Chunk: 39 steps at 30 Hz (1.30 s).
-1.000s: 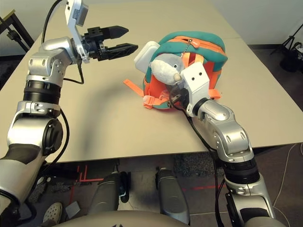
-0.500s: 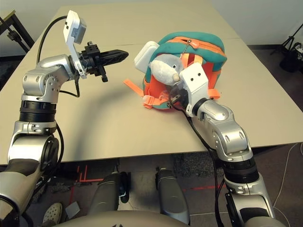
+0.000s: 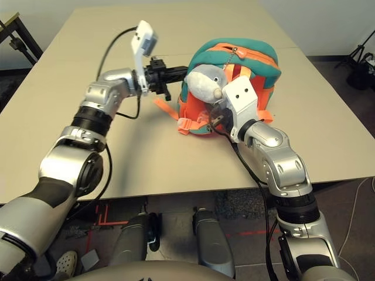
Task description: Put the pencil case into the backpack and zip it.
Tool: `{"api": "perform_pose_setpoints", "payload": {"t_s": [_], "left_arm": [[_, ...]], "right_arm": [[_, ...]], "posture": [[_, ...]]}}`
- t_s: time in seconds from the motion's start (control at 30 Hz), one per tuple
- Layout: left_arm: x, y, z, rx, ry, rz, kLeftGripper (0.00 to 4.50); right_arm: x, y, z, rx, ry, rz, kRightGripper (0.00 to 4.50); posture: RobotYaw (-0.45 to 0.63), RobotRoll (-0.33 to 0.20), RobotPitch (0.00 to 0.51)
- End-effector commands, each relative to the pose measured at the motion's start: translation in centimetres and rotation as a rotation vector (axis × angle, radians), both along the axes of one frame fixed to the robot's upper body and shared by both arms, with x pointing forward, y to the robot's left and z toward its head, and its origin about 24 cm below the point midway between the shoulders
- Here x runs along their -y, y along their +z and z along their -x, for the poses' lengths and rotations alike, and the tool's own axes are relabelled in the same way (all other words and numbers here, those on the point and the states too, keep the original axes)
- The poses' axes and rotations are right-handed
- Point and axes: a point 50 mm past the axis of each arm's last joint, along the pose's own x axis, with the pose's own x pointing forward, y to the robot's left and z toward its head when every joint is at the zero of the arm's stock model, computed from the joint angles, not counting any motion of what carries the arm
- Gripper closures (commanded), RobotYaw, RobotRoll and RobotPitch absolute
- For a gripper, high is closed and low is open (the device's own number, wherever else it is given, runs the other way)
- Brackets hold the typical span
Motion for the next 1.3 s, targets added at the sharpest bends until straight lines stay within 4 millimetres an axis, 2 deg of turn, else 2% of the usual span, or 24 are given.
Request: {"api": "perform_pose_setpoints", "payload": {"t_s": [0.03,0.23,0.3,0.4,0.53,0.67,0.93,1.17,1.3], "left_arm": [[-0.1,-0.3,0.4,0.000,-0.039,-0.029,4.50],[-3.7,0.8,1.2,0.022,0.089,0.063,4.50],[-5.3,1.6,2.1,0.041,0.147,0.095,4.13],[-6.6,3.3,3.5,0.053,0.169,0.140,3.20],[-7.1,4.8,5.4,0.087,0.127,0.118,1.63],[-7.0,5.1,6.1,0.110,0.110,0.064,0.04],[-4.4,4.0,6.6,0.115,-0.010,-0.040,0.00],[-1.8,3.9,5.2,0.181,-0.054,-0.102,0.00],[-0.4,3.1,4.5,0.174,-0.073,-0.156,0.00]], "right_arm": [[-0.5,-1.1,0.0,-0.054,0.026,0.010,4.31],[-0.6,-1.3,0.1,-0.053,0.020,0.005,4.31],[-0.7,-1.3,0.2,-0.056,0.024,0.003,4.31],[-0.7,-1.5,0.2,-0.062,0.033,0.004,4.31],[-0.8,-1.7,0.0,-0.067,0.044,0.009,4.31],[-1.0,-1.7,-0.2,-0.065,0.054,0.011,4.31],[-1.0,-1.5,-0.5,-0.057,0.057,0.015,4.31],[-1.1,-1.5,-0.5,-0.054,0.054,0.013,4.31],[-1.1,-1.4,-0.5,-0.048,0.047,0.009,4.31]], "posture": [[-0.20,0.000,0.116],[-0.21,0.000,0.115],[-0.21,0.000,0.115],[-0.19,0.000,0.116],[-0.16,0.000,0.112],[-0.15,0.000,0.109],[-0.16,0.000,0.102],[-0.17,0.000,0.096],[-0.19,0.000,0.094]]}}
